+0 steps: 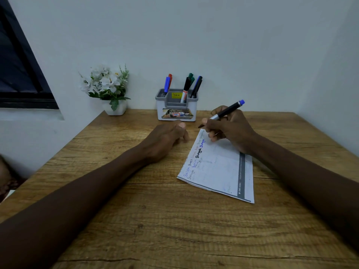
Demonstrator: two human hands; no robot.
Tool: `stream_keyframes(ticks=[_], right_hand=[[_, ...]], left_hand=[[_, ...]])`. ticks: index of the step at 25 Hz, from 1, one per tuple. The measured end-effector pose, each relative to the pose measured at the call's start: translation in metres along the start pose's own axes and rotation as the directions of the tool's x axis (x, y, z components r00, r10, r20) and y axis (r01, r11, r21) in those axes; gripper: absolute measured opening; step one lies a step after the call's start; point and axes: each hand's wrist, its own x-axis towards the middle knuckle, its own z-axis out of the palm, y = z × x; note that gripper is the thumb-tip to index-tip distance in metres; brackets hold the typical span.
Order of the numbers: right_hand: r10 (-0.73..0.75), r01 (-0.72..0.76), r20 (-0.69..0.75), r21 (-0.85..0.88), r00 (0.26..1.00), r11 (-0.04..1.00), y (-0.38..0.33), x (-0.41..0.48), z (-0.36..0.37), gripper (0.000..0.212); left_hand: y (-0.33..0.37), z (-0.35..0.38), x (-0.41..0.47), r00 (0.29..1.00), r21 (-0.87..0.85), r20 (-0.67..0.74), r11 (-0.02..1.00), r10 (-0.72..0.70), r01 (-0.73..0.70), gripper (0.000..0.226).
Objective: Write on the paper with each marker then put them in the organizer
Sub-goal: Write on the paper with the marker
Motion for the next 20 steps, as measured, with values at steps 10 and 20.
stream_keyframes(ticks=[10,20], right_hand=[[0.11,-0.134,0.083,0.394,0.991,0.91,-0.002,-0.0094,0.0065,0.031],[0.086,-0.134,0.188,0.264,0.979,0.955,0.0066,-0.01,0.0026,0.012]], left_hand=[[-0.0103,-0.0002,0.0025,0.97,0.076,-0.232,0.995,0.074,-0.057,0.033],[-0.0041,0.0002,-0.0003,0.972,0.08,-0.226,0.995,0.071,-0.054,0.038]])
